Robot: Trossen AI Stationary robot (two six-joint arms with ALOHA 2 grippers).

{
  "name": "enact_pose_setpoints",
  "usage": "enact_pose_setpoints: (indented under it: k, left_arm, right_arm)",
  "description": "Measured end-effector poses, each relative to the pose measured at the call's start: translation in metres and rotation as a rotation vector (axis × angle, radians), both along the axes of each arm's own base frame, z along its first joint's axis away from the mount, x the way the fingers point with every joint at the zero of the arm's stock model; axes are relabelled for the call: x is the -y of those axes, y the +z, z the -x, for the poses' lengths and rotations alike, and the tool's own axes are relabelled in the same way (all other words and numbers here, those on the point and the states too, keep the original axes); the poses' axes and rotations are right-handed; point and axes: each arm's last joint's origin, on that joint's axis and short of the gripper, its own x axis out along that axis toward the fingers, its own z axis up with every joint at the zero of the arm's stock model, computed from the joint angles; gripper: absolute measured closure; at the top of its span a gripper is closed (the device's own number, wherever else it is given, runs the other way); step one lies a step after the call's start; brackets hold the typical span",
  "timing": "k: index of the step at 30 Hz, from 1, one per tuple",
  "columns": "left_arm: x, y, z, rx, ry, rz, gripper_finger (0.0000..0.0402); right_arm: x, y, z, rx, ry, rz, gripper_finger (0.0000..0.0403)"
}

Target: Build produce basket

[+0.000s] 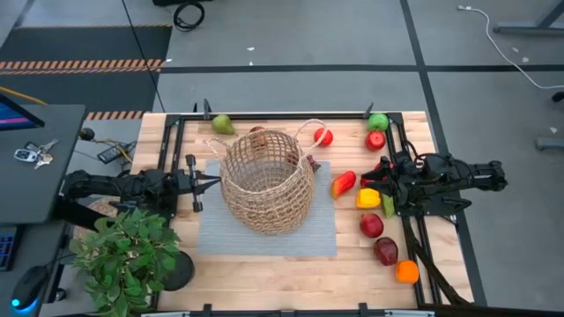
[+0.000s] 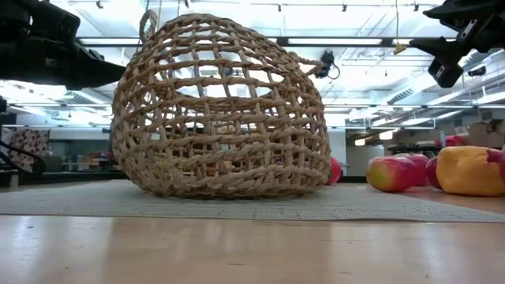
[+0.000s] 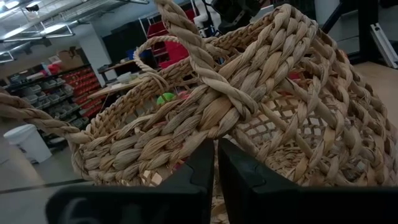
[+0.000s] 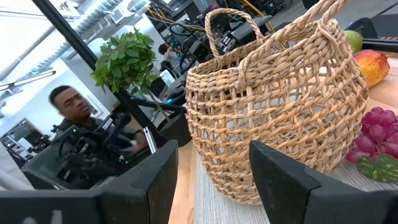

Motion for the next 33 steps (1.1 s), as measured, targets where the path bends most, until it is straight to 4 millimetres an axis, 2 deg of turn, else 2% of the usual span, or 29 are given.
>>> enact_pose_setpoints:
  k: [33]
  left_arm:
    - [0.0,0.0002,0.0,0.001,0.0,0.0,0.0374]
  right_arm:
    - [0.0,0.0,0.0,0.0,0.0,0.0,0.0199]
